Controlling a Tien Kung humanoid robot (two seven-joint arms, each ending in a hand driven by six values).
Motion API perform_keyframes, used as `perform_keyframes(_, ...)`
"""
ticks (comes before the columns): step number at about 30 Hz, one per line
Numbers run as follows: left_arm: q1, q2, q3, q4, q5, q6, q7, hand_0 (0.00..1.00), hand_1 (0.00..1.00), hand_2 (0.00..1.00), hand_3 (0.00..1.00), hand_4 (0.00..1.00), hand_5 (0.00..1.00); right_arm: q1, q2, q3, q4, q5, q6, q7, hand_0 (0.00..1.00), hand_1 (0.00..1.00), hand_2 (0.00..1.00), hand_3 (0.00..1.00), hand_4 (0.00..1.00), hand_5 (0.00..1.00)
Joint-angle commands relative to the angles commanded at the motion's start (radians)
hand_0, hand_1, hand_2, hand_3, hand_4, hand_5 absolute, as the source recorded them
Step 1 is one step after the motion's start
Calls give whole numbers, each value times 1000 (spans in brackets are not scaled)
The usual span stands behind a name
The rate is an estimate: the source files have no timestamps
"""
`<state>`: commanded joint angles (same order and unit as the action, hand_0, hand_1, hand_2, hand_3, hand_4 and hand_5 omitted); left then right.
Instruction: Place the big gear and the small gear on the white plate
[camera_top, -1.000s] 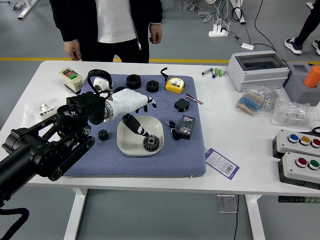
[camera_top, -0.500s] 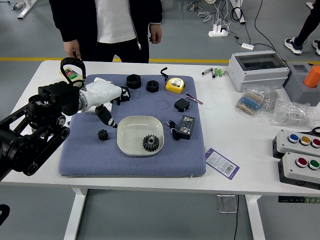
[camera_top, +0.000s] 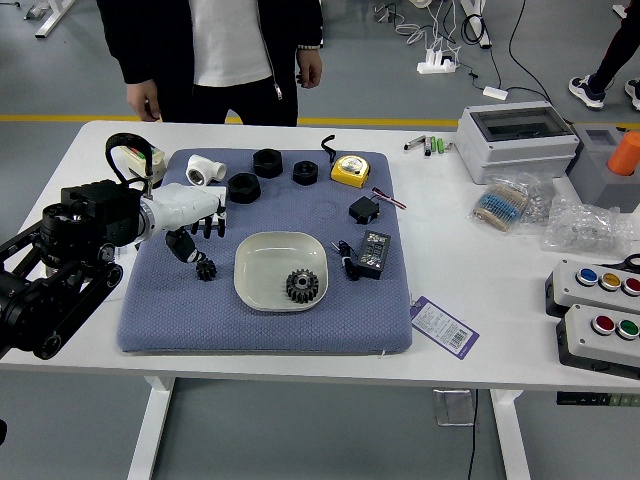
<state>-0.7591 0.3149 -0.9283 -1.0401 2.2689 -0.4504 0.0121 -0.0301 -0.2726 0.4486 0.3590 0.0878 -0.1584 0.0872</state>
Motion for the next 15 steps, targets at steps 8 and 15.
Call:
perform_keyframes(8, 9, -3, 3, 35, 0, 0, -1, 380, 480, 530, 594, 769, 2, -1, 0, 2, 1, 2, -1, 1, 735, 742, 767, 637, 910, 755)
perform_keyframes(15, 17, 5, 1, 20, 0, -19, 7, 379, 478, 529, 594, 743, 2, -2, 0, 1, 1, 4, -1, 1, 735, 742, 766, 637, 909, 753)
